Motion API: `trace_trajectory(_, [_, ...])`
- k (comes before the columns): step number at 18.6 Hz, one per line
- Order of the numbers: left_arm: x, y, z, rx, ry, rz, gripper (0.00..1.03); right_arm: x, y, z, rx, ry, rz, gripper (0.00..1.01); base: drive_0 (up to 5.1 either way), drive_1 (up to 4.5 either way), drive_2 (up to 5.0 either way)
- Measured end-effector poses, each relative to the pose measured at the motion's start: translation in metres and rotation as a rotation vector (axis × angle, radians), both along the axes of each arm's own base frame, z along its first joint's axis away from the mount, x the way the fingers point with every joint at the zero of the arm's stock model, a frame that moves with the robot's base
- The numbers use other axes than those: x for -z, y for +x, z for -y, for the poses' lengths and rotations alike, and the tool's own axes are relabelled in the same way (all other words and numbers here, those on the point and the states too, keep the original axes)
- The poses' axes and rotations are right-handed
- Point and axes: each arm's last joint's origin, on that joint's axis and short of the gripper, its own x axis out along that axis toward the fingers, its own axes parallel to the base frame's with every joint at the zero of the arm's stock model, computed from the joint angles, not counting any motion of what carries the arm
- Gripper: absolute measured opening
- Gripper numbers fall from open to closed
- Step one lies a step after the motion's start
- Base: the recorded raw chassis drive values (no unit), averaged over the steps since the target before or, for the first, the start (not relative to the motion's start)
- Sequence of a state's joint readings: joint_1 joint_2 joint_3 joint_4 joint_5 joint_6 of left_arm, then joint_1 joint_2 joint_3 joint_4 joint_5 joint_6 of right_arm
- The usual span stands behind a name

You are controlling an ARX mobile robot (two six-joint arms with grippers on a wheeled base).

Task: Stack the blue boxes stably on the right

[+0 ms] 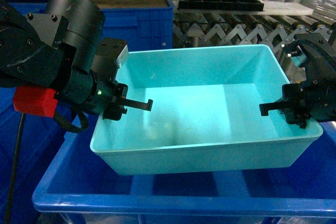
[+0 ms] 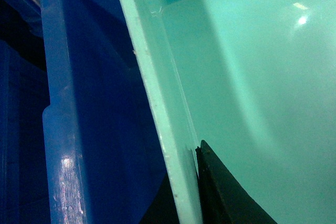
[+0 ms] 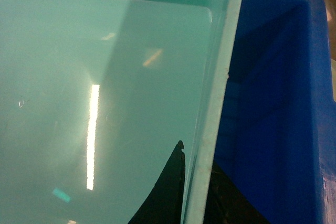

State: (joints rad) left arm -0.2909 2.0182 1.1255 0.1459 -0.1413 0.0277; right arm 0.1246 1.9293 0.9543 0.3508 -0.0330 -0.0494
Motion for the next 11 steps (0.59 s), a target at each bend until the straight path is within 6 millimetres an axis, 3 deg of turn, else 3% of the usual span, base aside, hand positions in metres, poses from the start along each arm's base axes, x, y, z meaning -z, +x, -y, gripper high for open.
trace_trajectory(2, [0.0000,0.0000,0.0000,0.000,0.000,0.000,0.03,0.0000,0.0000,0.0000,0.000,0.000,0.000,0.07,0.0,0.00,0.0])
trace_trajectory(3, [0.0002,-0.0002,-0.0001,0.013,0.018,-0.001,0.08,0.0000,0.0000,0.0001,-0.004,-0.011,0.002,0.11,0.0,0.00,0.0])
trace_trajectory(9, [0.0005,0.0013,-0.0059,0.073,0.150,0.011,0.70,-0.0027,0.0026,0.0031,-0.049,-0.125,0.031,0.74,0.0,0.00,0.0])
trace_trajectory(10, [0.0005,0.0012,-0.0056,0.077,0.154,0.011,0.91,-0.0027,0.0026,0.0032,-0.051,-0.128,0.031,0.96,0.0,0.00,0.0])
trace_trajectory(11, [0.0005,0.0011,-0.0055,0.084,0.161,0.011,1.00,-0.0027,0.0026,0.0032,-0.050,-0.128,0.031,0.99,0.0,0.00,0.0])
